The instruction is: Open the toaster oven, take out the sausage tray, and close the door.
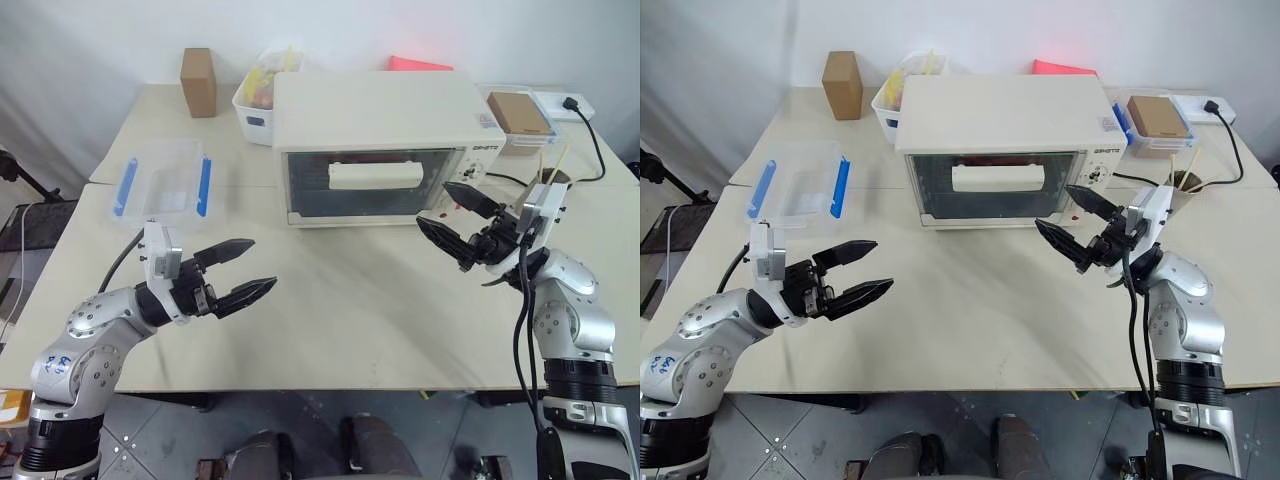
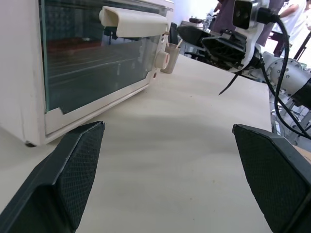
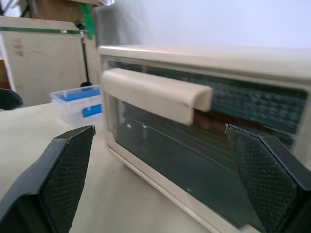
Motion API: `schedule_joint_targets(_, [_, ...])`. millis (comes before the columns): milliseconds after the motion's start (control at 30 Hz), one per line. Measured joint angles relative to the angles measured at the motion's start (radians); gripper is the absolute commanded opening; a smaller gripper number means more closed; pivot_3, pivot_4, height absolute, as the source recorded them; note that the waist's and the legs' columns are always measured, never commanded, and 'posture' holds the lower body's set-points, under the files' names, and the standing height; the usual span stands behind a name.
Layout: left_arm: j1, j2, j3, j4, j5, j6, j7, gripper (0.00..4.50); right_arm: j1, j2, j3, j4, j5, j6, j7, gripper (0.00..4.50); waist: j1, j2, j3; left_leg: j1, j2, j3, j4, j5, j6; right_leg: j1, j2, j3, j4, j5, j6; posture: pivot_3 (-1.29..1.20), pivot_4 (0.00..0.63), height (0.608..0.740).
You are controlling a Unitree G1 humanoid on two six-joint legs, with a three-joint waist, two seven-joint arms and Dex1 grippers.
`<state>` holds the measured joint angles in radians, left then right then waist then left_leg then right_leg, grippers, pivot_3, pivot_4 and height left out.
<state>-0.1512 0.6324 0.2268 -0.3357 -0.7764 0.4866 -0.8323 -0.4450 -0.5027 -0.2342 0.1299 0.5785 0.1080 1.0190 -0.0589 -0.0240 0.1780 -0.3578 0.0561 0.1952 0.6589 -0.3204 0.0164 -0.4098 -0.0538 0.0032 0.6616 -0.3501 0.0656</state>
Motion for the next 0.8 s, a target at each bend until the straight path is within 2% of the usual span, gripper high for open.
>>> schedule_joint_targets(300, [0.000, -0.017, -0.011, 0.000, 0.000, -0.004, 0.000, 4.48, -0.094, 0.043, 0.068, 0.062, -0.044, -0.045, 0.014, 4.50, 0.002, 0.001, 0.000, 0.000, 0.000, 0.000, 0.000, 0.000, 0.000, 0.000, 0.000, 0.000, 0.000, 0.000, 0.000, 0.00, 0.150, 0.740])
schedule_joint_targets(500, [-0.001, -0.024, -0.019, 0.001, 0.004, -0.004, -0.002, 4.48, -0.096, 0.055, 0.079, 0.058, -0.044, -0.056, 0.034, 4.50, 0.003, 0.001, 0.000, 0.000, 0.000, 0.000, 0.000, 0.000, 0.000, 0.000, 0.000, 0.000, 0.000, 0.000, 0.000, 0.00, 0.150, 0.740])
schedule_joint_targets(700, [-0.060, -0.029, -0.003, 0.047, 0.003, -0.005, -0.006, 4.48, -0.005, 0.026, 0.109, -0.018, -0.075, -0.118, 0.111, 4.50, -0.003, 0.001, 0.001, 0.000, 0.001, 0.001, 0.000, 0.000, -0.001, 0.000, 0.002, 0.001, 0.000, 0.000, 0.000, 0.00, 0.150, 0.740])
schedule_joint_targets(800, [-0.077, -0.016, 0.016, 0.080, -0.004, 0.000, -0.016, 4.48, 0.048, -0.044, 0.151, -0.047, -0.148, -0.206, 0.182, 4.50, -0.002, 0.002, 0.001, 0.000, 0.003, 0.001, 0.000, -0.001, -0.002, 0.000, 0.004, 0.001, -0.001, 0.000, 0.000, 0.00, 0.150, 0.740])
